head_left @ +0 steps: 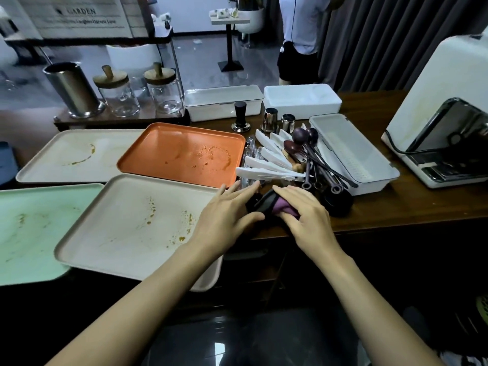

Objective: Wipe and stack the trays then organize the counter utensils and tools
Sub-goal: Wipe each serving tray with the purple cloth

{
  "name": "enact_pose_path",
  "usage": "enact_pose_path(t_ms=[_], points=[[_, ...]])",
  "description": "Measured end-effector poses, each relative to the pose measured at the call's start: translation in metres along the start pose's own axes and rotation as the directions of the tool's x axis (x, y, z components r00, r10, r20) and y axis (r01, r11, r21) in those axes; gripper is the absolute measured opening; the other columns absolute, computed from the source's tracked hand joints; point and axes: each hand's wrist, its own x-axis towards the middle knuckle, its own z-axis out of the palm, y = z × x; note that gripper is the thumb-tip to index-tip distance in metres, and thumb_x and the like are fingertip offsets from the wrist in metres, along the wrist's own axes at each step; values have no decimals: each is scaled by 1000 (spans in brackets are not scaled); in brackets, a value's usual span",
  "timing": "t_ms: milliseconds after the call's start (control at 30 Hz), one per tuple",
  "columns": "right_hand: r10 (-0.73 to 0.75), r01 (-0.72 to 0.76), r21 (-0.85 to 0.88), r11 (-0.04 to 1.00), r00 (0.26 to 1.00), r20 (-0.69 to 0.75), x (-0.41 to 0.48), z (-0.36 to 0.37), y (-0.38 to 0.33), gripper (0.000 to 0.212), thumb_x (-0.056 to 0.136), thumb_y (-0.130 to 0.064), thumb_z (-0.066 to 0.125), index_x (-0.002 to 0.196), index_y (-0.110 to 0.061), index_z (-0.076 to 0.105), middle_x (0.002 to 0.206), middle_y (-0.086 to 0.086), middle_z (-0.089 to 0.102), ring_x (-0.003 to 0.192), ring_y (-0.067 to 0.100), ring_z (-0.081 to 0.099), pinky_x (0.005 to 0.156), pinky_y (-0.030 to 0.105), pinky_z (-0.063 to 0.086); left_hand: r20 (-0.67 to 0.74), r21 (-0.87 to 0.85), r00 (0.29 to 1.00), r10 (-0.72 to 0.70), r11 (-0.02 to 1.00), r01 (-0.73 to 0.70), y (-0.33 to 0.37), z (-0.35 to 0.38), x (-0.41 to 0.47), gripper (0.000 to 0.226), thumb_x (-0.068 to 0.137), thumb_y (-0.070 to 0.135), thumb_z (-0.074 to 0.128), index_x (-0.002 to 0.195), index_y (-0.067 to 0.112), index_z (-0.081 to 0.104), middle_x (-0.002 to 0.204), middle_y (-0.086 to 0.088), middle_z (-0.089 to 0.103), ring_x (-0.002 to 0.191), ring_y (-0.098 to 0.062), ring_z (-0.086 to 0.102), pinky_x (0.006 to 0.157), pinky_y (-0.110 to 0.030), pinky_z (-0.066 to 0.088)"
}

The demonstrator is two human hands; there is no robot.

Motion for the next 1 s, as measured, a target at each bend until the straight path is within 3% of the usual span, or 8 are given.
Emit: enact_pose_path(t_ms=[167, 333, 400, 567, 700, 800, 933, 1000], points=[[-124, 127, 50, 991, 991, -55, 28, -5, -44, 58, 84, -3, 74, 138, -21, 61, 127, -8, 66, 126, 9, 53, 109, 28, 40, -174, -132, 980, -101, 988, 79, 1, -36, -18, 69, 90, 68, 57, 153, 50, 35, 142, 14, 61, 125, -11, 57, 92, -30, 48], [-262, 263, 107, 959, 965, -21, 59, 32, -101, 53, 91, -15, 71, 142, -24, 57, 121, -5, 69, 115, 18, 59, 100, 32, 46, -279, -290, 933, -228, 946, 145, -19, -80, -47, 62, 92, 60, 55, 151, 51, 38, 116, 20, 73, 114, 2, 64, 90, -23, 49], [-297, 293, 147, 945, 955, 5, 66, 55, -128, 53, 92, -24, 70, 144, -27, 55, 119, -5, 70, 112, 17, 60, 95, 28, 46, -330, -384, 891, -313, 906, 176, -33, -97, -60, 56, 95, 57, 57, 149, 51, 41, 104, 13, 75, 102, -8, 70, 79, -25, 51], [-398, 355, 307, 883, 913, 89, 79, 120, -194, 58, 88, -32, 75, 142, -30, 56, 111, -5, 73, 101, 13, 61, 84, 18, 41, -377, -711, 746, -549, 688, 146, -71, -142, -95, 45, 104, 20, 56, 144, 40, 49, 116, 14, 73, 103, -12, 72, 84, -35, 61], [-468, 296, 517, 803, 851, 240, 84, 173, -235, 68, 90, -40, 69, 149, -44, 37, 114, -4, 70, 103, 17, 61, 93, 27, 47, -369, -862, 623, -689, 505, 49, -102, -181, -122, 43, 105, 9, 50, 145, 24, 51, 104, 9, 77, 92, -11, 74, 73, -27, 60], [-533, 218, 661, 718, 783, 321, 87, 207, -262, 62, 94, -42, 63, 150, -50, 35, 133, -12, 61, 125, 16, 56, 109, 41, 43, -360, -901, 543, -759, 433, 7, -130, -205, -142, 35, 105, 12, 51, 137, 26, 57, 98, 2, 76, 80, -10, 73, 66, -23, 58], [-598, 207, 703, 681, 711, 370, 96, 239, -298, 55, 98, -34, 58, 149, -42, 39, 146, -13, 46, 137, -4, 38, 114, 20, 29, -322, -926, 535, -781, 377, -7, -172, -231, -164, 34, 105, 16, 52, 137, 25, 60, 109, 3, 76, 92, -15, 72, 73, -28, 60], [-615, 209, 694, 689, 675, 407, 103, 254, -314, 54, 99, -29, 59, 150, -36, 42, 151, -6, 43, 141, -3, 35, 114, 16, 26, -297, -932, 556, -776, 363, 9, -193, -244, -172, 33, 105, 17, 52, 136, 26, 60, 113, 2, 75, 97, -17, 71, 79, -33, 62]])
